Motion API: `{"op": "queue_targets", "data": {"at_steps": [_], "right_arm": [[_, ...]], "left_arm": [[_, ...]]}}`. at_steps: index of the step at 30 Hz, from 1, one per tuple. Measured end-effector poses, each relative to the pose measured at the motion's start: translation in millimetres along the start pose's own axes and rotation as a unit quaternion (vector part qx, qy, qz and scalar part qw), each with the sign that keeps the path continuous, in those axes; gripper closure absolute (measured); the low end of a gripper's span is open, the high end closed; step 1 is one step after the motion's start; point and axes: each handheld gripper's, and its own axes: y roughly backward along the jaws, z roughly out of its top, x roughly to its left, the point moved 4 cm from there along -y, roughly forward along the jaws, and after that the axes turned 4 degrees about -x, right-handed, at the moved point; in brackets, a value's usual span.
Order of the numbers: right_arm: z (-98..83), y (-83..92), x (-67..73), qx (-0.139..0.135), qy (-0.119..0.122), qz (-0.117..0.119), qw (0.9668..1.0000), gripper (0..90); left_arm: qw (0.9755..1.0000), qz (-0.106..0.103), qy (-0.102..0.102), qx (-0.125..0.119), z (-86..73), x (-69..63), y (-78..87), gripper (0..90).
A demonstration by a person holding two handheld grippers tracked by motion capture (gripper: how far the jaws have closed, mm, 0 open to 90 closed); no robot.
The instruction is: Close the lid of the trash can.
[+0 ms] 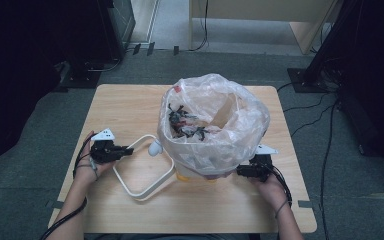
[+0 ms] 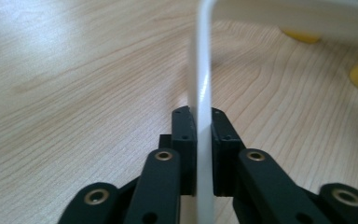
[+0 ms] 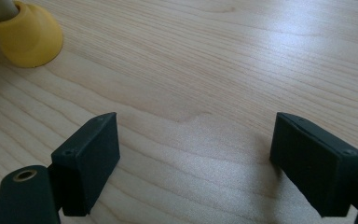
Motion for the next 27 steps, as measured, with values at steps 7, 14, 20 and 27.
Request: {"op": "queue_targets", "data": {"at_steps": [7,14,20,27], "right_arm": [[0.0,0.0,0.0,0.0,0.0,0.0,1.0,15.4],[0.0,0.0,0.0,0.0,0.001,0.0,1.0,15.4],[0.0,0.0,0.0,0.0,0.0,0.0,1.0,15.4],[0.0,0.0,0.0,0.0,0.0,0.0,1.0,15.4]], "left_arm": [[0.9997,-0.021,-0.001,0.015,9.4,5.4,0.5,85.0],[0.9989,-0.025,-0.018,0.037,25.4,17.6,11.0,85.0],[0.9979,-0.033,-0.03,0.047,46.0,25.3,18.6,85.0],[0.9973,-0.038,-0.046,0.042,70.6,27.5,34.9,85.0]]}}
